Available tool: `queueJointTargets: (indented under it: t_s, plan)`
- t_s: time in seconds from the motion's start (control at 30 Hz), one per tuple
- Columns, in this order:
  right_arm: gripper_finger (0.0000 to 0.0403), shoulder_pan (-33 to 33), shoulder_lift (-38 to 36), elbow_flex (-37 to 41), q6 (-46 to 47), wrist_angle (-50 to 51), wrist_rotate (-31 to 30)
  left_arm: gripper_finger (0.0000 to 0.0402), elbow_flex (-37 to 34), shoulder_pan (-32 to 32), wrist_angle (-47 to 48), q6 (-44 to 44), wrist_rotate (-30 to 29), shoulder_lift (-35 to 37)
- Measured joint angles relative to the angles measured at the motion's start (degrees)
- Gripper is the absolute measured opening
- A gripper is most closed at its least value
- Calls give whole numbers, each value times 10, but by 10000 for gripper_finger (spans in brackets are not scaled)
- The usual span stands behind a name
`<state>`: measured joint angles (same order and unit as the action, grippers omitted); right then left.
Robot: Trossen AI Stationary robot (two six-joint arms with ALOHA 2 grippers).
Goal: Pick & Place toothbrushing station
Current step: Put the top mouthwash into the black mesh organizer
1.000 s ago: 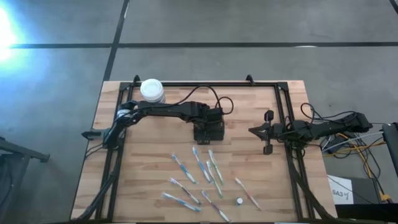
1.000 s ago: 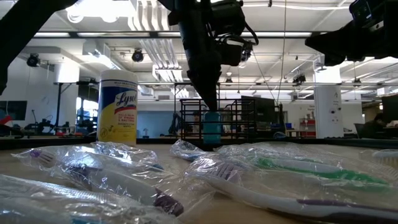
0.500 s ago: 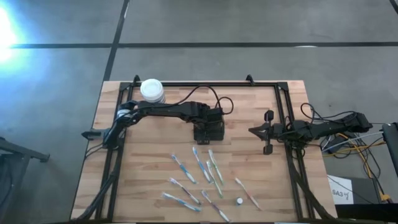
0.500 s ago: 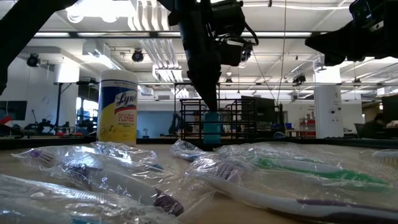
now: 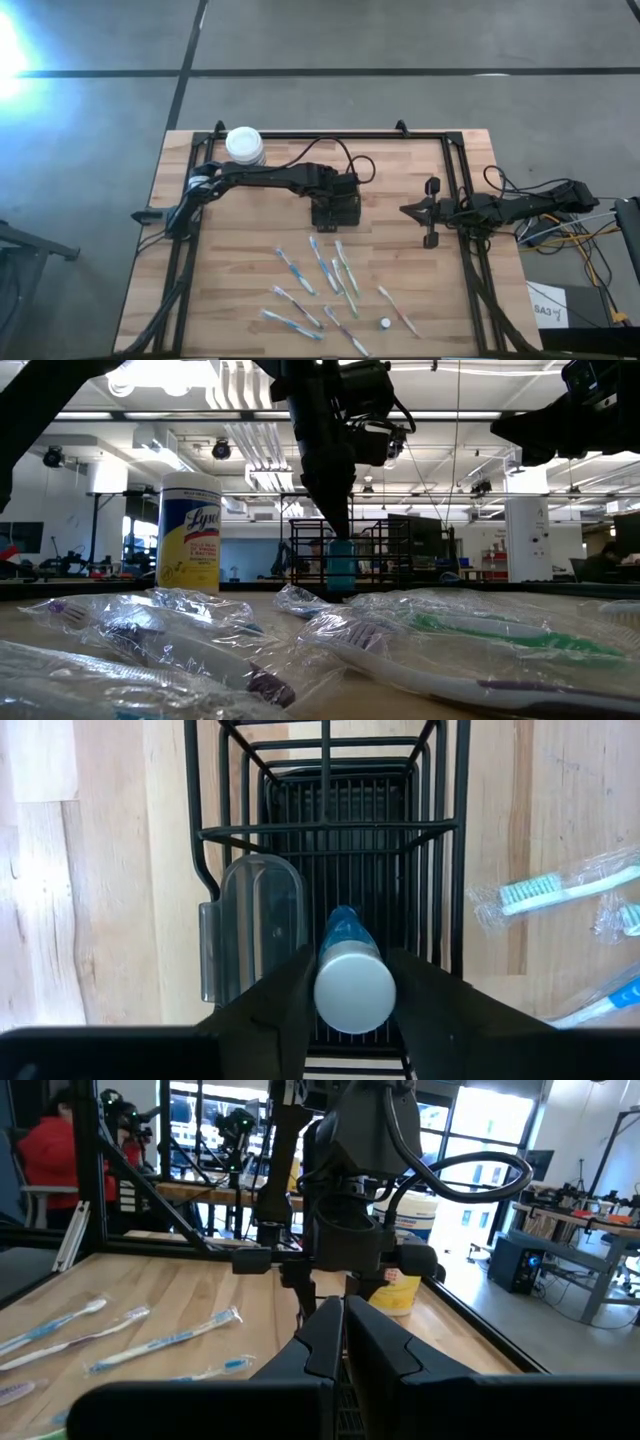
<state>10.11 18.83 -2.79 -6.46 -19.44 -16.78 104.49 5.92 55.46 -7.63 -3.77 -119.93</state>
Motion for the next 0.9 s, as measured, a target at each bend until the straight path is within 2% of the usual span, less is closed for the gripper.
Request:
queueJointTargets:
  t_s: [0.17,0.9]
  plan:
    - [13,0,0,0,0,0,0,165,0,0,0,0,1,0]
    - [13,0,0,0,0,4,0,152,-4,0,15,-10,-1,20]
